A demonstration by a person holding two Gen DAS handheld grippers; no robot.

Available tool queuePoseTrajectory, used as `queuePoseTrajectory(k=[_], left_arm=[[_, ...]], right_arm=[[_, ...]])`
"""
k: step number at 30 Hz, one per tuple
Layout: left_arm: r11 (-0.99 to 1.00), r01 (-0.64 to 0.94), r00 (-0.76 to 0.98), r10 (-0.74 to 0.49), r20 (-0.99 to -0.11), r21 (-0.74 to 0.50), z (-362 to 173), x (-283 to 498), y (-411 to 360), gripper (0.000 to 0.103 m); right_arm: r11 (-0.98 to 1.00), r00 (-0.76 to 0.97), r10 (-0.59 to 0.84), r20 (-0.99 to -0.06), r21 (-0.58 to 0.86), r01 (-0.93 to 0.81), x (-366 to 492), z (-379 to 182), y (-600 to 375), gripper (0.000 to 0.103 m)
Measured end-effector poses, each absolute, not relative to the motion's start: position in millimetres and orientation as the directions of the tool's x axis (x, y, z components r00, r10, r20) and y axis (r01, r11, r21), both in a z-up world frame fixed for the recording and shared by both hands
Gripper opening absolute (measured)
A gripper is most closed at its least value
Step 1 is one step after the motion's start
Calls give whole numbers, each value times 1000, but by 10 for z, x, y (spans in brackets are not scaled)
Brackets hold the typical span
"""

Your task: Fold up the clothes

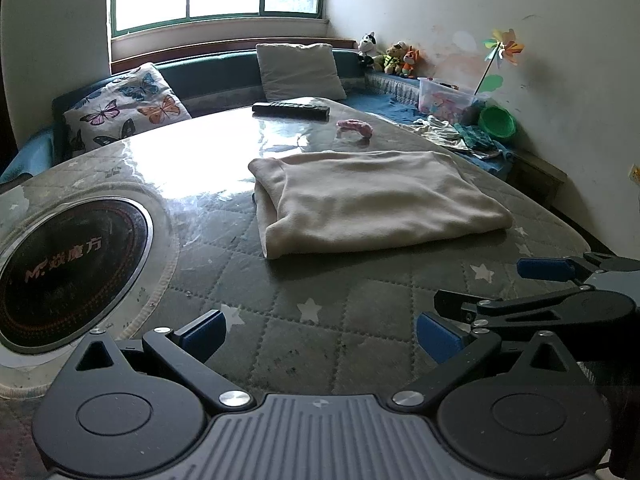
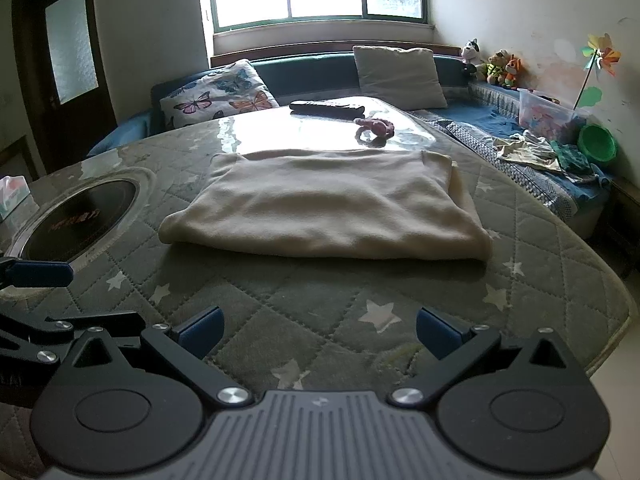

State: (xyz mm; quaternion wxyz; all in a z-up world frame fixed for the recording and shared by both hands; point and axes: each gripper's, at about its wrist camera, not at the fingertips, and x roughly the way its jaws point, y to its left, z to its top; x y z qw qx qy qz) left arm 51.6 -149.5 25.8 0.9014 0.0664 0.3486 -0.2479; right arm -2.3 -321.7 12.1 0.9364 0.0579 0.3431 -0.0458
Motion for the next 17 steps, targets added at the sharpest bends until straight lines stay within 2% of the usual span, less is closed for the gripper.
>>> queuePoseTrajectory(k=[17], left_arm=[[867, 497, 640, -400, -656, -43, 246, 509, -1510, 103]], right_arm=[[989, 761, -41, -647, 83, 124, -27, 107, -3218, 103]])
